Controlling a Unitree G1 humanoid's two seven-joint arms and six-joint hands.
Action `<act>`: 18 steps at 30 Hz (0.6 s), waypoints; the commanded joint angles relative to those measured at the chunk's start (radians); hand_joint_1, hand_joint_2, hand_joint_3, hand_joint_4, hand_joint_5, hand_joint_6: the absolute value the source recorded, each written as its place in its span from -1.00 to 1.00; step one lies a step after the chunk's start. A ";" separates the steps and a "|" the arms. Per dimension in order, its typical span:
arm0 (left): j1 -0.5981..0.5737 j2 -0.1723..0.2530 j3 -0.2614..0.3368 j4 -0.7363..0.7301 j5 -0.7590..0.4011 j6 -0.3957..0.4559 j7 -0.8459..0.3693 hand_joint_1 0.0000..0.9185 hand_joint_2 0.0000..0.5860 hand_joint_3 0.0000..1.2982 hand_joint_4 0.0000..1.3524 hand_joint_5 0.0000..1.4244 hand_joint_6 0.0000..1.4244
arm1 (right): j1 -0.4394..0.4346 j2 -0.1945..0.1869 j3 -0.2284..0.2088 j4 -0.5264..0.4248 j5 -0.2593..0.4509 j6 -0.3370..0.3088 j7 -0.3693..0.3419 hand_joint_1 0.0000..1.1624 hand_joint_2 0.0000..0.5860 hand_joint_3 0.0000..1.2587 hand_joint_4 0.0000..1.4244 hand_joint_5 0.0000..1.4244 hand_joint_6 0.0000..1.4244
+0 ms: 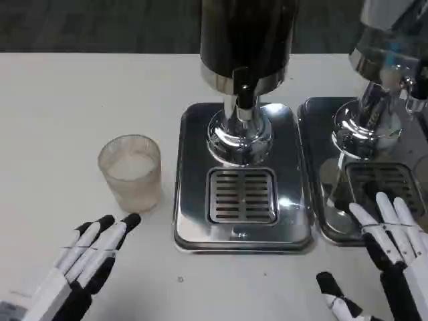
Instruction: Grasp the cup under the faucet to collect the drink, then remove the cup.
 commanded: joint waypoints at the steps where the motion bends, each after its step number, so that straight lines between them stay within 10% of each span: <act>1: -0.004 0.002 -0.012 0.016 -0.004 0.009 -0.010 -1.00 -0.73 -1.00 -1.00 -1.00 -1.00 | 0.004 0.002 -0.010 -0.004 0.010 -0.010 0.004 -0.28 0.28 -0.74 -1.00 -1.00 -0.80; 18: -0.066 -0.019 0.004 0.059 -0.084 -0.012 0.020 -1.00 -0.80 -1.00 -1.00 -1.00 -1.00 | -0.004 0.027 0.004 -0.005 0.001 0.005 0.010 -0.26 0.30 -0.74 -1.00 -0.99 -0.78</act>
